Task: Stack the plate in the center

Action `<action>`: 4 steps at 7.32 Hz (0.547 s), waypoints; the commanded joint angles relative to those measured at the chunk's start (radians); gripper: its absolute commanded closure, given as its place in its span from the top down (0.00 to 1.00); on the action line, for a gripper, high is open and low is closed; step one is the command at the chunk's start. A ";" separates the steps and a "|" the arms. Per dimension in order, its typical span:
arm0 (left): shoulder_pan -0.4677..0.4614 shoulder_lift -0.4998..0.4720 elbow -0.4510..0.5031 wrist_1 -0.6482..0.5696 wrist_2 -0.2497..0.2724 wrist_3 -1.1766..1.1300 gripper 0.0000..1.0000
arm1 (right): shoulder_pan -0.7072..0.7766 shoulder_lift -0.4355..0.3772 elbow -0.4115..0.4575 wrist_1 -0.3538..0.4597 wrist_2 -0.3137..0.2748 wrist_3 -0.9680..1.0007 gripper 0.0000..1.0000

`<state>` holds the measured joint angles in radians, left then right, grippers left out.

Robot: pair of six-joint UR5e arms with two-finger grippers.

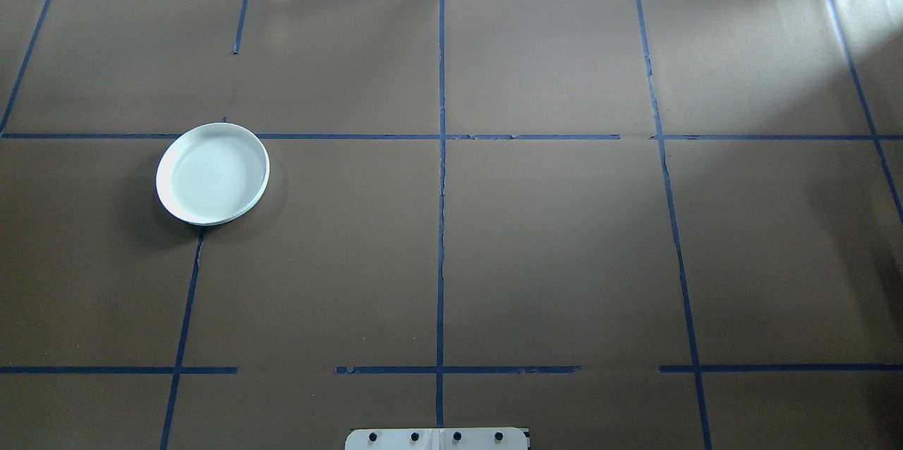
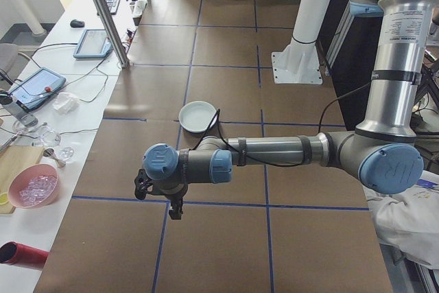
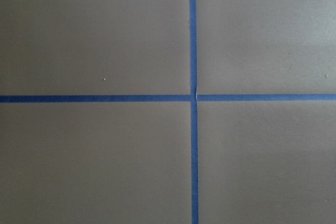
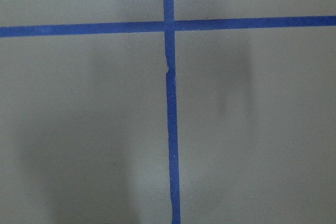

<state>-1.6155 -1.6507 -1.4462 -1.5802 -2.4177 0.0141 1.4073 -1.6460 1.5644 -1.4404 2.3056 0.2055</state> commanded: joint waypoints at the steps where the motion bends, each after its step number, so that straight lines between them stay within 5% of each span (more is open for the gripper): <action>1: 0.006 -0.026 0.003 -0.006 0.086 -0.020 1.00 | 0.001 0.000 0.000 0.000 0.000 0.000 1.00; 4: 0.008 -0.026 0.020 -0.141 0.088 0.012 1.00 | 0.001 0.000 0.000 0.000 0.000 0.000 1.00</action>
<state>-1.6085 -1.6792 -1.4323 -1.6368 -2.3341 0.0168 1.4077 -1.6460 1.5646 -1.4404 2.3056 0.2055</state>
